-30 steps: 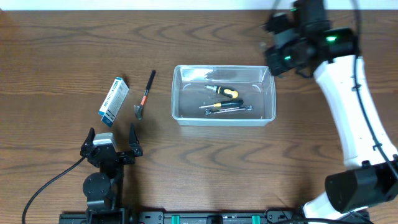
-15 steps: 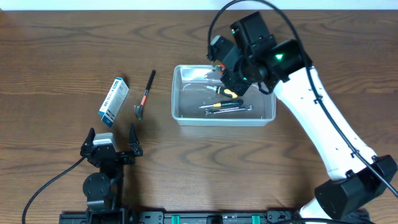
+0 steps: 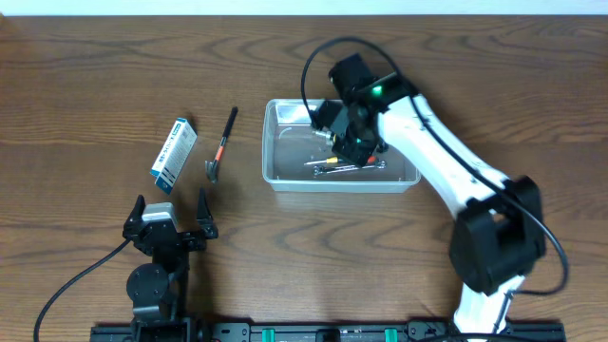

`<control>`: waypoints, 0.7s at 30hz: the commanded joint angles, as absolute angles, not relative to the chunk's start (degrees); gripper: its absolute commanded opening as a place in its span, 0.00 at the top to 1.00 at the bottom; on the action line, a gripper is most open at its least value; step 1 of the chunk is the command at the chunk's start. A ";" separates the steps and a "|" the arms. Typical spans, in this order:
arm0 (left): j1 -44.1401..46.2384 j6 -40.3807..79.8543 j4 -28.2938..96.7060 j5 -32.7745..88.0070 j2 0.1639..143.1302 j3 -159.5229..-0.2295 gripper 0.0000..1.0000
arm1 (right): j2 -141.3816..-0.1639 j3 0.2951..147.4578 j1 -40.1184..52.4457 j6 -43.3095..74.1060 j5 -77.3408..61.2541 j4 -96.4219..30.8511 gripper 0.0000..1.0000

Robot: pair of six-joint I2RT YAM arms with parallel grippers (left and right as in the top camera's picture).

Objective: Pack container
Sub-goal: 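Lift the red pliers and lower them into the container, then open the right gripper and raise it away from the container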

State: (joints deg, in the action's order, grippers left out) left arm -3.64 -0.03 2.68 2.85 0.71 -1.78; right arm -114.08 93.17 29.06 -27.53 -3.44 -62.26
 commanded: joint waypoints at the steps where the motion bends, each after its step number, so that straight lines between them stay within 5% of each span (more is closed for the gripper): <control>1: -3.40 -0.38 3.60 2.79 0.73 -0.23 0.02 | -117.34 91.50 29.04 -28.42 -3.38 -61.76 0.98; 5: -3.40 -0.38 3.62 2.81 0.73 -0.23 0.02 | -121.43 90.91 28.40 -27.68 -3.25 -61.69 0.95; 8: -3.40 -0.40 3.60 2.79 0.73 -0.23 0.02 | -122.96 90.89 27.99 -27.24 -3.25 -61.69 0.78; 10: -3.40 -0.38 3.60 2.81 0.73 -0.23 0.02 | -123.02 90.76 27.77 -27.24 -3.27 -61.63 0.55; 12: -3.40 -0.38 3.60 2.79 0.73 -0.23 0.02 | -123.00 90.83 27.70 -27.24 -3.27 -61.54 0.47; 21: -3.40 -0.38 3.60 2.81 0.73 -0.23 0.02 | -120.31 97.49 27.73 -24.14 -3.25 -66.24 0.41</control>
State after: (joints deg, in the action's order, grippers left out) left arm -3.64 -0.03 2.68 2.85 0.71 -1.78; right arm -122.74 93.36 27.86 -26.11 -3.01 -65.43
